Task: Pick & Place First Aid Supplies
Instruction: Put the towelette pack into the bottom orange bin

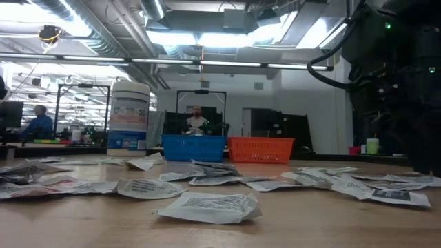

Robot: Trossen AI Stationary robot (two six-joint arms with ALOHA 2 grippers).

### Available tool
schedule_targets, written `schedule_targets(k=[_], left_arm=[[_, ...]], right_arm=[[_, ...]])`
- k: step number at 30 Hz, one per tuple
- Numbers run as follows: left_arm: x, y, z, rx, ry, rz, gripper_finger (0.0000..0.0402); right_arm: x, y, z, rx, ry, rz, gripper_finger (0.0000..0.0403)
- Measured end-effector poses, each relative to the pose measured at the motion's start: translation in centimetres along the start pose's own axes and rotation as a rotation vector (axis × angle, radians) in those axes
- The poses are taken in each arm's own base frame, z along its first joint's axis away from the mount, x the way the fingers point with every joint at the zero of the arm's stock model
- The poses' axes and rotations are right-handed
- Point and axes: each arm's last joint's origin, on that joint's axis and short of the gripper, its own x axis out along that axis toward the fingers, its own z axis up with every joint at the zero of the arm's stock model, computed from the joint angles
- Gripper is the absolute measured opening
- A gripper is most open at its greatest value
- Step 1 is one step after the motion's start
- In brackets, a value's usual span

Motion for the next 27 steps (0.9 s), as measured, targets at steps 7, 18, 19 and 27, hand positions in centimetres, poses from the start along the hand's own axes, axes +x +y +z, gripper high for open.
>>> schedule_targets(k=[7, 18, 19, 27], left_arm=[[0.0, 0.0, 0.0, 0.0, 0.0, 0.0, 0.0004], [0.0, 0.0, 0.0, -0.001, 0.0, -0.001, 0.0004], [0.0, 0.0, 0.0, 0.0, 0.0, 0.0, 0.0004], [0.0, 0.0, 0.0, 0.0, 0.0, 0.0, 0.0004]], right_arm=[[0.0, 0.0, 0.0, 0.001, 0.001, -0.003, 0.0122], [-0.9, 0.0, 0.1, -0.002, -0.064, 0.043, 0.0079], [-1.1, 0.0, 0.1, 0.001, -0.073, 0.049, 0.0073], [-2.8, -0.6, 0.5, 0.056, -0.137, 0.079, 0.0016]])
